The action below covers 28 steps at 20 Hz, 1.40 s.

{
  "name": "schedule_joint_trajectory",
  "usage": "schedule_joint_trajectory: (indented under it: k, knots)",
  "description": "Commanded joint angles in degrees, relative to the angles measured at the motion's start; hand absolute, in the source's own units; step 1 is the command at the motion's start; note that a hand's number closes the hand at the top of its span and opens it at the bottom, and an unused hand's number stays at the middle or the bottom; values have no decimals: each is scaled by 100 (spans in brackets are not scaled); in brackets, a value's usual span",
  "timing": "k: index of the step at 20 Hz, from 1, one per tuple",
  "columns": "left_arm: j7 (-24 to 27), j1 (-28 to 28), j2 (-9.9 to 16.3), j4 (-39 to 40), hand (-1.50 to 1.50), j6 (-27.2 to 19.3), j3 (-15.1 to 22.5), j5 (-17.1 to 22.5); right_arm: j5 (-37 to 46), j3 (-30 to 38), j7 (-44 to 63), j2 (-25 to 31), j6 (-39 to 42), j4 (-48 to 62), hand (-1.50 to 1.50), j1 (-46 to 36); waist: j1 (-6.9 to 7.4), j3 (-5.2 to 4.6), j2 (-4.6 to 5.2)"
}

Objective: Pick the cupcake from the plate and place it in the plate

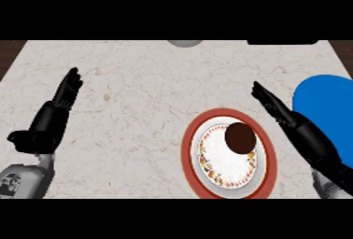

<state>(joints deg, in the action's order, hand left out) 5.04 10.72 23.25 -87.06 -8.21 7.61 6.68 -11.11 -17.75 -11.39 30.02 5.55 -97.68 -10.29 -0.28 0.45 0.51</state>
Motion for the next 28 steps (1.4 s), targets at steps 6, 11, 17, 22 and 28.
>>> schedule_joint_trajectory:
  k: [6, 11, 17, 22, 28]
  knots:
    - [-915, -205, -96, 568, 0, -35, -429, 361, -1013, 1503, 67, -186, -142, 1146, 150, -48, 66, -35, -18]
    - [-1236, -205, -310, 597, 0, -126, -333, 461, 300, 1805, -689, -672, -2117, 1102, -150, 611, -156, -17, -56]
    - [-839, -139, -459, 1245, 0, 139, -427, 346, 1354, 1006, -1416, -526, -1735, 1010, -150, 1549, -44, -50, -48]
    - [-1350, -192, -491, 519, 0, -121, -364, 146, 2007, 816, -672, -167, -1713, 544, -150, 1764, -8, -48, -64]
    - [-1299, -131, -594, 716, 0, 113, -479, 101, 2654, 619, 756, -147, -1449, -173, -150, 1481, 9, -48, -57]
